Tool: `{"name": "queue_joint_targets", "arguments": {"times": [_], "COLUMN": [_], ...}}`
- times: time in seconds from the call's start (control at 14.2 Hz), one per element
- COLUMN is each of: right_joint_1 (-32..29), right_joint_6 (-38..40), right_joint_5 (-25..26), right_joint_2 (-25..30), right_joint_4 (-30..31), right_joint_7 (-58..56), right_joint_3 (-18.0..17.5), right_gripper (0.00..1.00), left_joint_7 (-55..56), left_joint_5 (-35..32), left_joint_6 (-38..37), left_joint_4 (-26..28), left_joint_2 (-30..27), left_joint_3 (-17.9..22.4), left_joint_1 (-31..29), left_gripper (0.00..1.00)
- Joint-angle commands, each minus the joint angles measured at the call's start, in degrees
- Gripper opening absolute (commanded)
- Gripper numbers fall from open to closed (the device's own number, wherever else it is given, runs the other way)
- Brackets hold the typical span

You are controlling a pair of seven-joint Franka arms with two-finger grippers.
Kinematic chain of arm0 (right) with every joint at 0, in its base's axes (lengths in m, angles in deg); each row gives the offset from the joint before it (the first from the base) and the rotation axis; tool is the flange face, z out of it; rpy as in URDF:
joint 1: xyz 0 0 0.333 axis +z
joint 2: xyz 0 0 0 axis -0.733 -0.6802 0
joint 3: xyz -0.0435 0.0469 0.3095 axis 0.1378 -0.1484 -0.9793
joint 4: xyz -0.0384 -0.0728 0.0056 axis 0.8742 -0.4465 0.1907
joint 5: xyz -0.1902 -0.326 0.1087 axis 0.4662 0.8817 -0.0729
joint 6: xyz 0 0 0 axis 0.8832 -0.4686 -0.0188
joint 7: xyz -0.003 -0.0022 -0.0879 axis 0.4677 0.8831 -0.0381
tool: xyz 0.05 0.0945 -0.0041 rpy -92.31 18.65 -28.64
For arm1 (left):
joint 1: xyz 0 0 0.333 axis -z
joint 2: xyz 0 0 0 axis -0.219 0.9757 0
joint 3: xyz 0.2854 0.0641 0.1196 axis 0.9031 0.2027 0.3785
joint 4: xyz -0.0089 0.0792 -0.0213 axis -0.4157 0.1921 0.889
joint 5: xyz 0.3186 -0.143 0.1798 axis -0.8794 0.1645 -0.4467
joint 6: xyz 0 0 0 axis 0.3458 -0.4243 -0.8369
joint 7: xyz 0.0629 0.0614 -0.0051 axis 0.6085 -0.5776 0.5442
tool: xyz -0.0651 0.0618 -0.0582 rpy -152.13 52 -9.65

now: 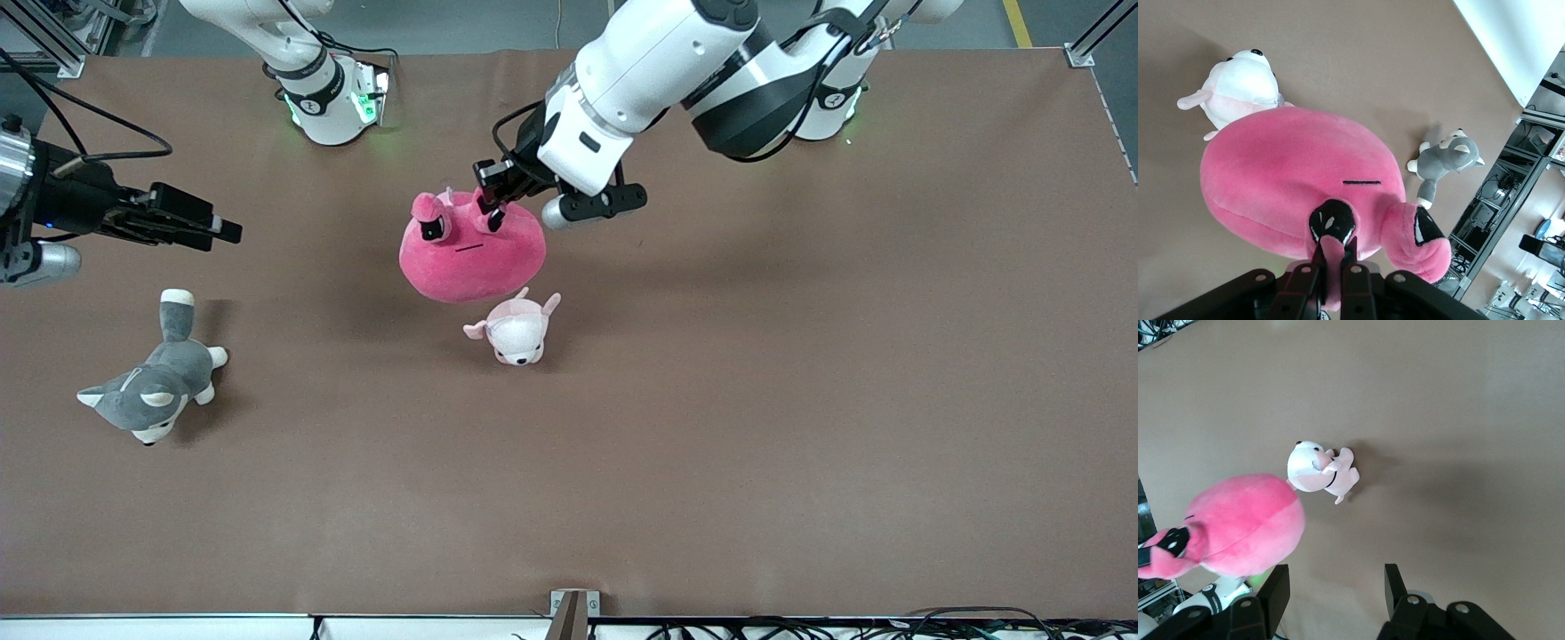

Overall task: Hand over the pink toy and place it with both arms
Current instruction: 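Lift the pink plush with the left gripper toward the white bunny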

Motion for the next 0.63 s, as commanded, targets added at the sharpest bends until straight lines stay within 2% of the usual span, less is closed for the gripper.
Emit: {"name": "queue_joint_targets", "arguments": {"times": [0.0, 0.56], "right_joint_1": [2.49, 11.98], "right_joint_6": [0.49, -2.22], "right_joint_5": [-1.42, -1.6], "right_joint_2": [0.27, -4.47], "right_joint_4": [0.42, 0.33], "right_joint_7": [1.85, 1.23], "right_joint_3": [0.28, 0.28], "right_gripper": [0.66, 0.66], "left_joint_7": [0.74, 0.74], "left_joint_5": [-0.12, -0.12], "left_joint_6": [0.07, 0.07], "left_joint_4": [-1.89, -2.06], "left_joint_2": [1.0, 2.14], "left_joint_3": [2.03, 3.0], "left_joint_1": [2.2, 3.08], "left_gripper": [0.0, 0.0]}}
